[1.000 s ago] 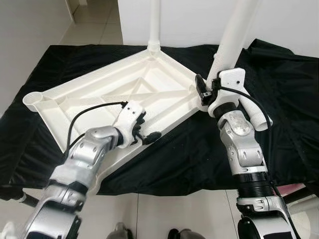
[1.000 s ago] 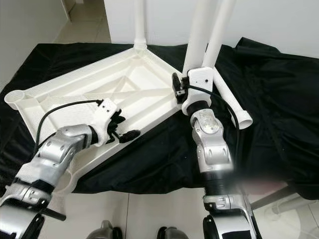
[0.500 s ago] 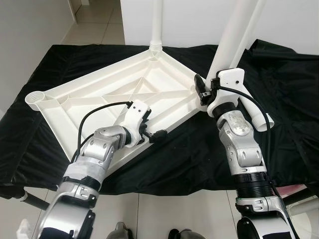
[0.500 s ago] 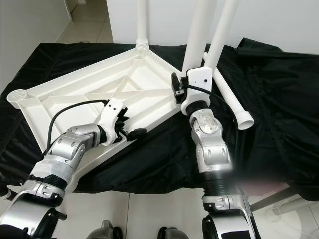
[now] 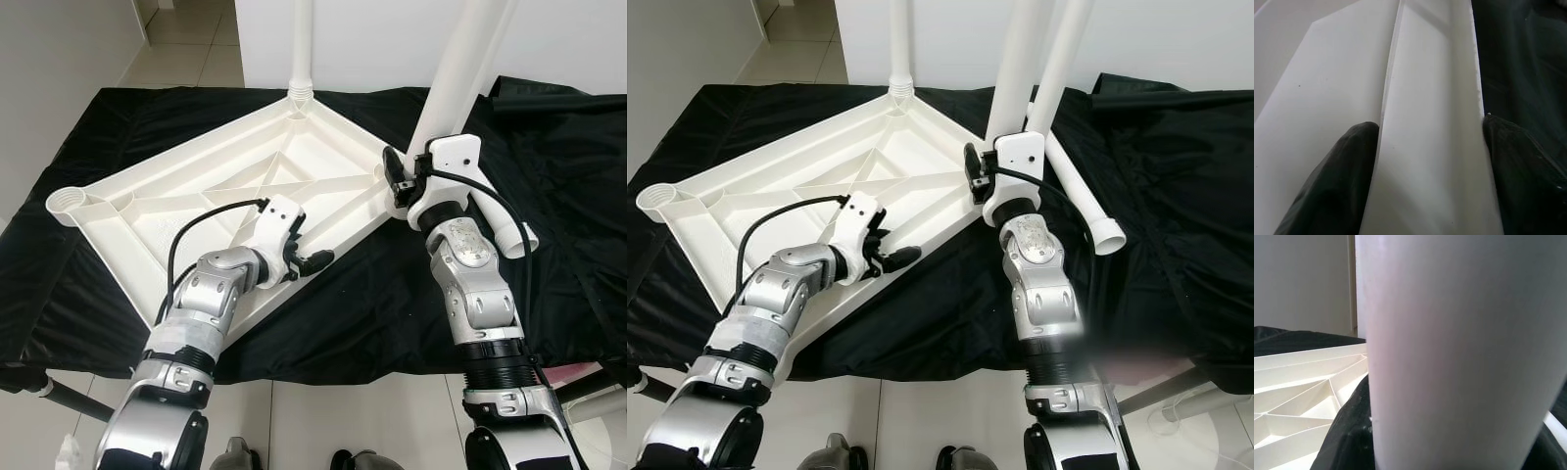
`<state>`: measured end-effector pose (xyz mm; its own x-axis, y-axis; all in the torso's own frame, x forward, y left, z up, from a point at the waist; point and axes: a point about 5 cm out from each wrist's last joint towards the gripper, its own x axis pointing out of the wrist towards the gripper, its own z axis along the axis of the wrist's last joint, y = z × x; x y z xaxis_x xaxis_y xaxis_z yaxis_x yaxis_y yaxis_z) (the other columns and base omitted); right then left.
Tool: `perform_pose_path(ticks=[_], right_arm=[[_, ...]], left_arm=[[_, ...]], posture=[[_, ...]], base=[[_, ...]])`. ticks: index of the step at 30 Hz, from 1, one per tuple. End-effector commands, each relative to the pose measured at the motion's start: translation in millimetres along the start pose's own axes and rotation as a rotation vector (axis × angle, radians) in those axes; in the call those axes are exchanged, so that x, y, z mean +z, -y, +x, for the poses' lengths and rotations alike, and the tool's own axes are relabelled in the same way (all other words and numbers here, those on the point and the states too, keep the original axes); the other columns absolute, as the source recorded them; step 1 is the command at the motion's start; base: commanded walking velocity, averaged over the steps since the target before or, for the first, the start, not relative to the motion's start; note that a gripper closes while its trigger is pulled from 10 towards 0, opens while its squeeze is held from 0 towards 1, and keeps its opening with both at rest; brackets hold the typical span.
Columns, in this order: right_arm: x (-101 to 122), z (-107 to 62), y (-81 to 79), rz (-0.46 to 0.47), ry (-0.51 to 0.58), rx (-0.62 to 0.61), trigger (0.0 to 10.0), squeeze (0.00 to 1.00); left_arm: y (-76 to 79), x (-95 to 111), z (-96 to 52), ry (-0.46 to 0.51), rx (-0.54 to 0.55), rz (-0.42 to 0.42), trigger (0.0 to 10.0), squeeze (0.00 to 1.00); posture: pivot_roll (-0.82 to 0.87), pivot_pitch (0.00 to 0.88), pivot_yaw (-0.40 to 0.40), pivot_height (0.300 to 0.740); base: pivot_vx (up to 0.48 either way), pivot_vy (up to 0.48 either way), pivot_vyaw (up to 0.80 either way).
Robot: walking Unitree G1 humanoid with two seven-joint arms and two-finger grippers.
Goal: Building children table
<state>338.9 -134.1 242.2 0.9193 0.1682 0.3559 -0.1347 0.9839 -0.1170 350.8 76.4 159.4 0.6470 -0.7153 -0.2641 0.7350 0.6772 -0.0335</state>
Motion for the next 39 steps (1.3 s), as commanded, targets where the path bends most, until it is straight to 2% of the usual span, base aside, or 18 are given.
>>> perform_pose_path(ticks=[1, 8, 13, 14, 15, 16, 17, 18, 19, 24, 26, 27, 33, 34, 39], right_arm=[[2.3, -1.6, 0.1, -0.007, 0.009, -0.006, 10.0, 0.0], [2.9, -1.4, 1.0, -0.01, 0.012, -0.014, 10.0, 0.0], [3.4, -1.0, 1.4, -0.01, 0.013, -0.017, 10.0, 0.0], [3.6, -0.8, 1.6, -0.011, 0.014, -0.018, 10.0, 0.0], [3.7, -0.6, 1.8, -0.012, 0.014, -0.018, 10.0, 0.0], [3.7, -0.6, 1.8, -0.012, 0.014, -0.018, 10.0, 0.0], [3.7, -0.3, 2.0, -0.013, 0.014, -0.018, 10.0, 0.0], [3.7, -0.1, 2.1, -0.014, 0.014, -0.018, 10.0, 0.0], [3.5, 0.2, 2.3, -0.016, 0.013, -0.018, 10.0, 0.0], [3.8, 0.6, 1.8, -0.016, 0.014, -0.017, 10.0, 0.0], [3.9, 0.3, 0.9, -0.015, 0.014, -0.016, 10.0, 0.0], [3.5, 0.0, 0.5, -0.014, 0.013, -0.015, 10.0, 0.0], [3.0, -0.7, 0.3, -0.014, 0.011, -0.016, 10.0, 0.0], [2.8, -1.2, 0.9, -0.015, 0.011, -0.018, 10.0, 0.0], [2.6, -1.4, 1.6, -0.016, 0.01, -0.02, 10.0, 0.0]], left_arm=[[-29.8, -1.4, -9.5, 0.0, 0.594, -0.024, 0.0, 0.0], [-33.8, 5.1, -15.4, 0.056, 0.724, -0.077, 0.0, 0.0], [-33.8, 4.8, -17.4, 0.065, 0.76, -0.101, 0.0, 0.0], [-33.3, 5.0, -18.0, 0.069, 0.768, -0.104, 1.7, 0.0], [-30.3, 5.5, -17.7, 0.071, 0.766, -0.105, 0.0, 0.0], [-30.3, 5.5, -17.7, 0.071, 0.766, -0.105, 0.0, 0.0], [-27.8, 5.4, -16.7, 0.067, 0.758, -0.101, 8.7, 0.0], [-26.2, 5.3, -15.9, 0.064, 0.752, -0.098, 8.7, 0.0], [-25.2, 4.8, -15.5, 0.065, 0.753, -0.108, 10.0, 0.0], [-26.4, 5.2, -16.0, 0.072, 0.771, -0.121, 10.0, 0.0], [-26.0, 9.0, -15.2, 0.101, 0.742, -0.133, 10.0, 0.0], [-24.8, 11.9, -14.4, 0.125, 0.714, -0.138, 10.0, 1.0], [-18.8, 22.2, -11.1, 0.176, 0.617, -0.103, 10.0, 1.0], [-10.8, 33.8, -9.0, 0.239, 0.507, -0.073, 10.0, 0.0], [-6.3, 40.1, -9.3, 0.275, 0.442, -0.052, 10.0, 0.0]], posture=[[-0.06, 0.098, 0.021, 0.74], [-0.07, 0.098, 0.03, 0.74], [-0.07, 0.101, 0.031, 0.74], [-0.07, 0.103, 0.03, 0.74], [-0.06, 0.104, 0.029, 0.74], [-0.06, 0.104, 0.029, 0.74], [-0.06, 0.107, 0.031, 0.74], [-0.06, 0.107, 0.031, 0.74], [-0.06, 0.107, 0.029, 0.74], [-0.06, 0.111, 0.031, 0.74], [-0.06, 0.114, 0.031, 0.74], [-0.06, 0.114, 0.032, 0.74], [-0.06, 0.118, 0.034, 0.74], [-0.06, 0.118, 0.035, 0.74], [-0.06, 0.118, 0.035, 0.74]], base=[[0.0, 0.0, 0.0], [0.0, 0.0, 0.0], [0.0, 0.0, 0.0], [0.0, 0.0, 0.0], [0.0, 0.0, 0.0], [0.0, 0.0, 0.0], [0.0, 0.0, 0.0], [0.0, 0.0, 0.0], [0.0, 0.0, 0.0], [0.0, 0.0, 0.0], [0.0, 0.0, 0.0], [0.0, 0.0, 0.0], [0.0, 0.0, 0.0], [0.0, 0.0, 0.0], [0.0, 0.0, 0.0]])
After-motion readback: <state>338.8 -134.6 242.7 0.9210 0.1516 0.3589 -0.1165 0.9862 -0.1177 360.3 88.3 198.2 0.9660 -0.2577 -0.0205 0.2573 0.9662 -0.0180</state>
